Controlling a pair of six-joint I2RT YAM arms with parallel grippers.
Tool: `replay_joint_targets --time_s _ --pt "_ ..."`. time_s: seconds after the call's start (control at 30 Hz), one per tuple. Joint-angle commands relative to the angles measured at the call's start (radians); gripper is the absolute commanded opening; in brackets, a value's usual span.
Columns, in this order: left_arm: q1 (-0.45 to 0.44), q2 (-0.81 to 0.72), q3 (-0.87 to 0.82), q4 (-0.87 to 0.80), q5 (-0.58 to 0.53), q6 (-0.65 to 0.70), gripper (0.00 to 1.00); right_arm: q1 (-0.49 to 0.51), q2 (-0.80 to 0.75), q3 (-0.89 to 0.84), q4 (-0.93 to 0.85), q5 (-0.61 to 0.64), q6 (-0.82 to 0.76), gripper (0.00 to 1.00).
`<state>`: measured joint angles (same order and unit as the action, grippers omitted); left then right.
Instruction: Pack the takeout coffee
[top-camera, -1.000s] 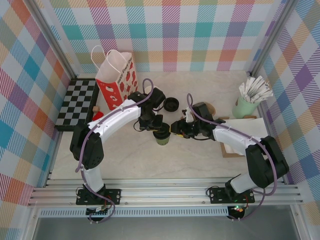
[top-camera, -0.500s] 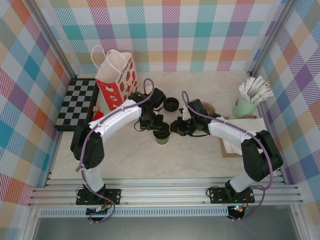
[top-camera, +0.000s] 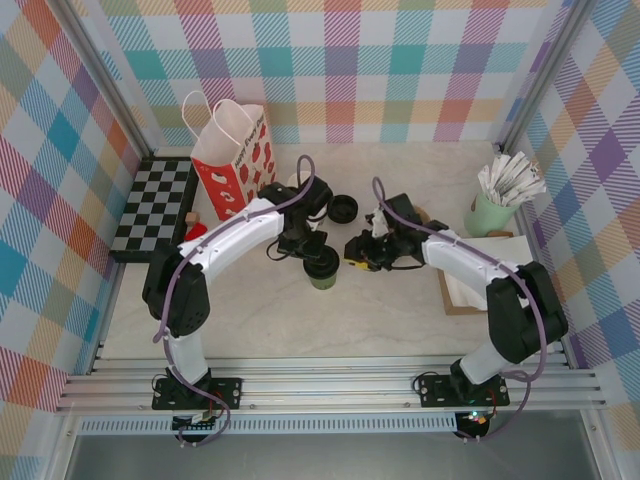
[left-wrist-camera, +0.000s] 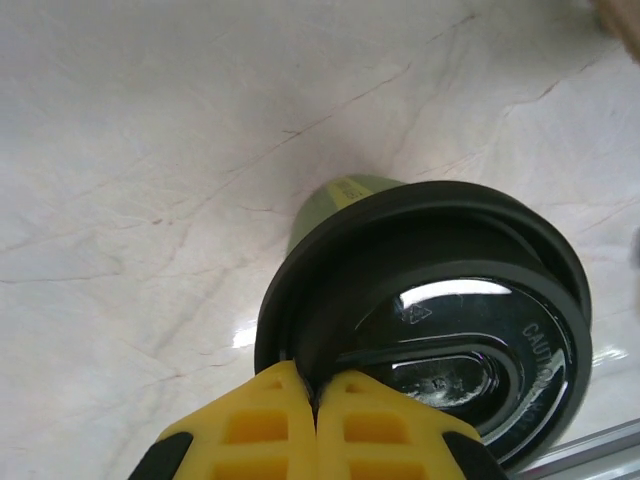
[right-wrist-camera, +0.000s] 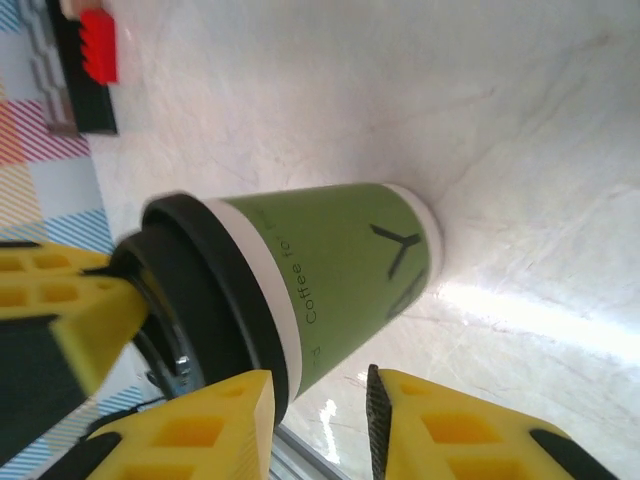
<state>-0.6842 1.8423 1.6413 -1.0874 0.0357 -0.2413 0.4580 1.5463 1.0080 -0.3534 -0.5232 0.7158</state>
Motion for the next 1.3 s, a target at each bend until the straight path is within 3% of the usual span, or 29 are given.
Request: replay_joint_targets --time_s 0.0,0.27,0.87,1.13,1.27 --pt "0.008 -0.003 0.042 -0.080 -0.016 0.215 0.00 -0.045 -0.012 0.058 -0.026 -0.113 -0.071 0.34" --pt "0.005 0.068 0.140 -0.132 0.054 0.395 0.00 -0.042 0.128 0.143 -0.053 -0.300 -0.136 0.39" --pt "0.005 0.094 0.095 -0.061 0.076 0.382 0.00 -0.023 0.215 0.104 -0.031 -0.285 -0.126 0.33" --pt "0.005 0.079 0.009 -0.004 0.096 0.352 0.00 0.005 0.245 0.084 -0.125 -0.124 -0.144 0.25" --pt "0.005 0.058 -0.093 0.050 0.133 0.309 0.00 0.025 0.252 -0.014 -0.108 -0.020 -0.133 0.22"
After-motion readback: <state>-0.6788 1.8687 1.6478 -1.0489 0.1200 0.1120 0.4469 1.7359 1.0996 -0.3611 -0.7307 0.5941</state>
